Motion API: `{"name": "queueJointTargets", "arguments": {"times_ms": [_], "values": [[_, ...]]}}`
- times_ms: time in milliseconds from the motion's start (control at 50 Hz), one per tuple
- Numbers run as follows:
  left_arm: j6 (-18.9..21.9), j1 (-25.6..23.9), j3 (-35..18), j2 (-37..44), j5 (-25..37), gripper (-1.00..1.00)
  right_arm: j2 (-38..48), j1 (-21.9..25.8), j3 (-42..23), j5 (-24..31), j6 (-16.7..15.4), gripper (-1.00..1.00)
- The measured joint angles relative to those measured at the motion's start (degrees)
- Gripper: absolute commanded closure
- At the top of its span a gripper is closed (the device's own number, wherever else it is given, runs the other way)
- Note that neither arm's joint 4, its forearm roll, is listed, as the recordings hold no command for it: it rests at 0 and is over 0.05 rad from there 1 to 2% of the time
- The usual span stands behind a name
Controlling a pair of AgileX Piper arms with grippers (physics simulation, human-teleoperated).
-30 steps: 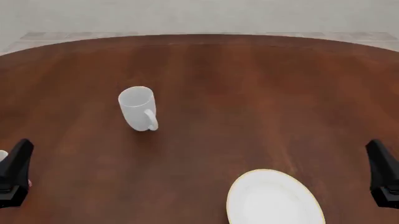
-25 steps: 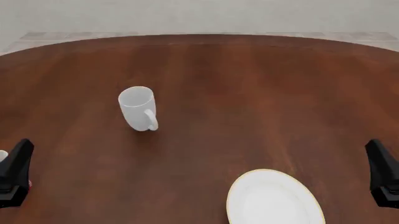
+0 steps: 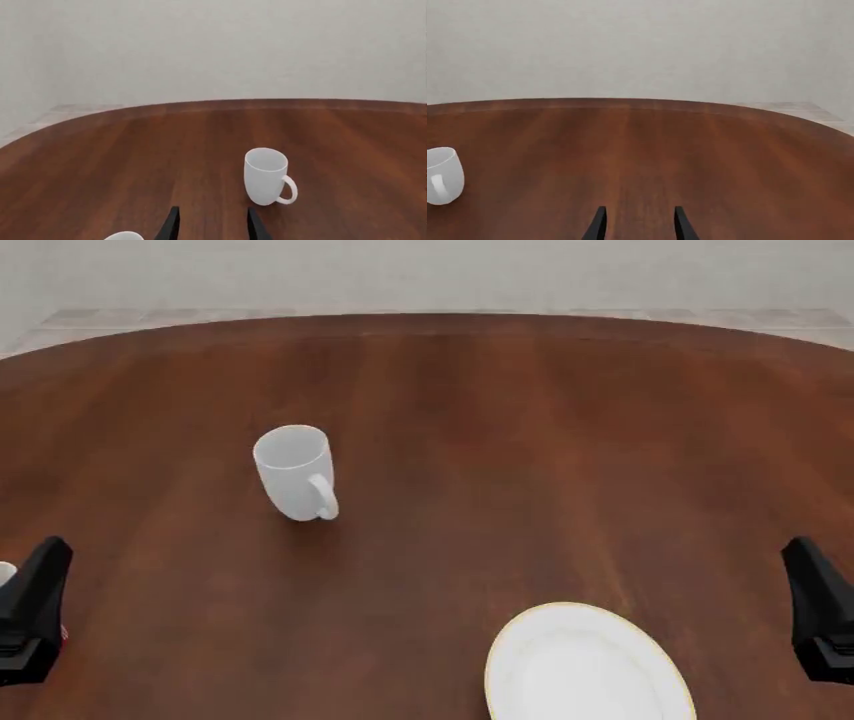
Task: Put the white mug on the plate.
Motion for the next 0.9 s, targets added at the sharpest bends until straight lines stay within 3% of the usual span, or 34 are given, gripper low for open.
{"name": "queueJointTargets", "arguments": {"times_ms": [420,900], "values": [[0.3,-0.1,-0.7,-0.4,0.5,-1.00,0.1,0.8,-2.1,1.4,0.3,-1.00],[0.2,-0.1,-0.1,-0.5,-0.1,-1.00,14.8,11.8,-14.3,4.0,0.0,-1.00]]}}
